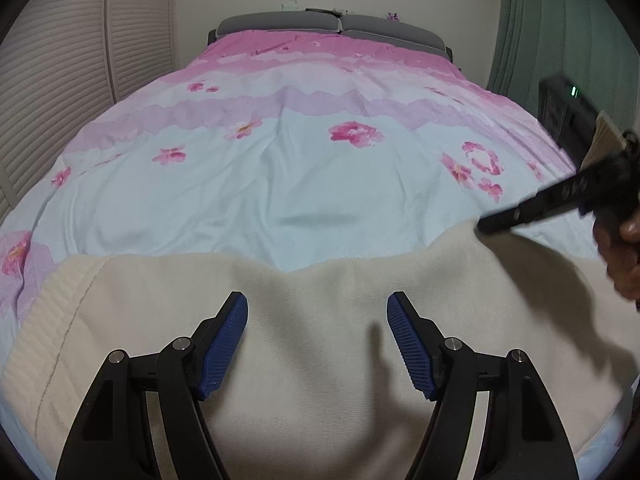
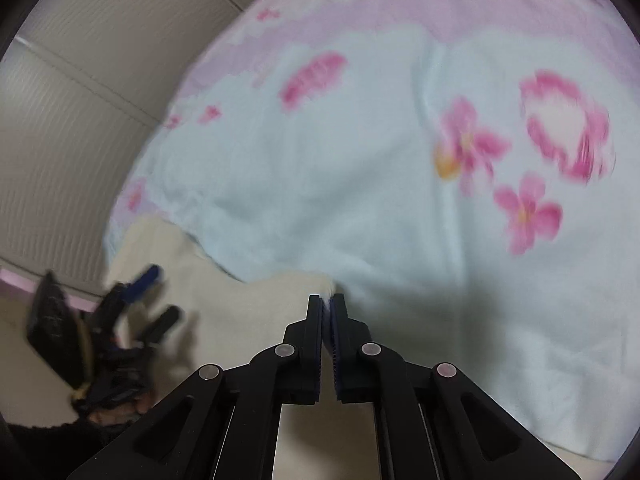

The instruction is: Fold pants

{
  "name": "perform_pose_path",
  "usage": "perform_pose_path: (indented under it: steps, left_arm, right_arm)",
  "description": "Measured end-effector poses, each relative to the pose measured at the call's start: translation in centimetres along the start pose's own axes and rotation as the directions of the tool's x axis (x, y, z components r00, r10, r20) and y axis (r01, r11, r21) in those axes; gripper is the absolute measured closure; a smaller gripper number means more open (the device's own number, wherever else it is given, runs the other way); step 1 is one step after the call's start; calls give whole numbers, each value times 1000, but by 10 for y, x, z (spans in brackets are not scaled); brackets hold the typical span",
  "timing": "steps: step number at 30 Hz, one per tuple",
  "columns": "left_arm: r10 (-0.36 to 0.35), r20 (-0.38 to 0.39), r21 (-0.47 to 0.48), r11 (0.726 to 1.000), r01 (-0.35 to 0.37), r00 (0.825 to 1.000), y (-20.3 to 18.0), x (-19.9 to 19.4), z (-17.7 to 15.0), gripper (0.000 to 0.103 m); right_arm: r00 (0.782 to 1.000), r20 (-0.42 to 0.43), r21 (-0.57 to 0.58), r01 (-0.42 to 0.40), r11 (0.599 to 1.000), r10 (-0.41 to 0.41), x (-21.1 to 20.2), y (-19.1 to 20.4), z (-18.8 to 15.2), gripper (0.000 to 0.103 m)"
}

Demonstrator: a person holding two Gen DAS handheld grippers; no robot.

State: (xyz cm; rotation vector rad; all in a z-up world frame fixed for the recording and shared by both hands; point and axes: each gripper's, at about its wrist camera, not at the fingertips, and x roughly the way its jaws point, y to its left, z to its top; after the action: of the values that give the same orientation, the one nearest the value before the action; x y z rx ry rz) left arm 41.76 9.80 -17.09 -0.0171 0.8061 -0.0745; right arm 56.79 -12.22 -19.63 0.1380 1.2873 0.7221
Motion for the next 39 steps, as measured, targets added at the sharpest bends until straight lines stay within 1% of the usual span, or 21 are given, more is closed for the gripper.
perform_pose_path:
  steps: [2,3,5,7,8,9,10,11,13,14,15,17,19,20,23,24,26,28,31,37,39]
  left_arm:
    - [12,-12,8,1000,-12,1000,1,4,-4,31]
    - [17,-15,11,1000,-17,1000,2,4,-6,31]
    - [26,-21,15,1000,-26,999,4,5,-12,31]
    - [28,-9,9,1000,-28,1000,6,-1,-15,31]
    - [30,7,10,1000,-30,1000,6,-8,-15,31]
    - [32,20,14,999,-32,999,5,-14,-15,31]
    - [38,42,25,999,-39,998,4,-23,-15,31]
    - [42,55,33,998,-44,998,3,-31,-15,31]
    - [42,68,46,998,-46,997,-1,-47,-19,31]
    - [35,70,49,998,-38,997,-3,-54,-21,31]
    - [29,73,52,998,-33,997,-6,-60,-23,31]
    - [21,84,68,997,-26,996,-16,-75,-30,31]
    - [5,93,93,996,-14,996,-33,-88,-36,31]
    - [-9,100,112,994,-2,995,-47,-95,-40,31]
    - [-38,121,158,987,19,992,-80,-108,-48,31]
    - [-56,126,176,984,33,990,-94,-113,-51,31]
    - [-85,130,201,978,58,988,-115,-119,-58,31]
    - [-92,126,208,976,65,988,-129,-123,-68,31]
    - [-100,94,205,976,79,990,-138,-120,-83,31]
    - [-112,63,220,971,95,992,-143,-112,-113,31]
    - [-127,50,232,966,112,991,-143,-107,-120,35]
  right_arm:
    - [999,15,1,37,999,-37,1,-4,-5,90]
    - [998,31,3,54,999,-54,-2,-4,-8,81]
    - [990,101,-18,102,995,-99,-21,1,-14,76]
    - [974,167,-41,160,986,-151,-41,9,-23,69]
    - [957,215,-57,210,976,-193,-56,17,-34,65]
    - [944,249,-66,241,968,-218,-67,21,-41,58]
    - [924,289,-72,280,957,-249,-79,28,-52,50]
    - [903,327,-68,318,945,-281,-93,32,-65,47]
    - [846,397,-35,402,915,-356,-119,42,-100,39]
    - [824,414,-22,434,901,-387,-128,46,-114,38]
    - [790,437,1,477,879,-429,-138,52,-138,38]
    - [756,459,42,506,862,-466,-156,51,-171,38]
    - [719,475,118,519,847,-507,-170,54,-210,33]
    - [708,480,148,516,843,-518,-177,51,-225,30]
    - [675,489,287,474,832,-553,-207,30,-278,25]
    - [671,489,323,454,830,-557,-213,24,-290,22]
    - [667,489,388,410,826,-561,-219,11,-312,21]
    - [680,475,422,382,823,-559,-219,2,-328,21]
    - [705,469,404,364,839,-532,-211,0,-335,21]
    - [724,479,337,371,865,-497,-191,9,-341,21]
    - [728,489,296,379,877,-480,-184,18,-341,21]
